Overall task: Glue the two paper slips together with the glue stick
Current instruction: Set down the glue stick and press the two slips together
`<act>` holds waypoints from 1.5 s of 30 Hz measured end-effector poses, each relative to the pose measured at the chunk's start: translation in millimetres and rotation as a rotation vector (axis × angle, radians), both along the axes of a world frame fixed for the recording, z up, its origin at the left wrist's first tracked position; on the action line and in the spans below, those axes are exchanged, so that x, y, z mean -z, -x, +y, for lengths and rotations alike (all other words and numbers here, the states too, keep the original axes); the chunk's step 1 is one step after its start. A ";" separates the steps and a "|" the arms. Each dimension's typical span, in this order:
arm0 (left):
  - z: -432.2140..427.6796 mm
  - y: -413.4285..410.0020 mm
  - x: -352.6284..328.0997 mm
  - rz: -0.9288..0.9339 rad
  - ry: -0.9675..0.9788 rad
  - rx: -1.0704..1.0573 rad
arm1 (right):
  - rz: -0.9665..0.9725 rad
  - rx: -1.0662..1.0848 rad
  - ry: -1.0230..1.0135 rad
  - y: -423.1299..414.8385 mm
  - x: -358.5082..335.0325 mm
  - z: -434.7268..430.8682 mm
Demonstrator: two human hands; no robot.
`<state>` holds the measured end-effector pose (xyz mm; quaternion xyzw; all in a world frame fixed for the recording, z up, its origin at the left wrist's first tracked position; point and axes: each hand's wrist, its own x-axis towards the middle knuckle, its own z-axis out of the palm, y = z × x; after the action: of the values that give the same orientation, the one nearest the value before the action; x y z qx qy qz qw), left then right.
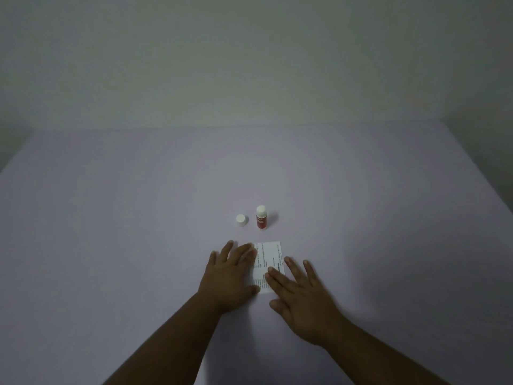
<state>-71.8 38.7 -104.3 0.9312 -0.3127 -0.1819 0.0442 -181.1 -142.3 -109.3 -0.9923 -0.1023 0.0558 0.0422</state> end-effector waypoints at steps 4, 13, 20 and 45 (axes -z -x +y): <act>-1.0 -0.7 -1.2 0.008 0.013 -0.006 | -0.011 0.002 -0.004 -0.2 0.6 -1.2; 0.4 3.1 1.6 -0.012 -0.057 0.049 | 0.047 0.024 -0.044 -1.1 -2.3 -0.2; -1.1 5.1 1.5 -0.042 0.016 0.002 | 0.113 0.061 -0.165 -4.8 -2.0 -3.0; -9.5 -2.2 -6.2 -0.111 0.380 -0.217 | -0.023 0.156 -0.288 -20.2 -3.7 -3.3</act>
<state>-69.6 29.2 -98.1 0.9429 -0.2414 -0.0622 0.2211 -160.9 -145.6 -105.6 -0.9815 -0.0325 0.0256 0.1870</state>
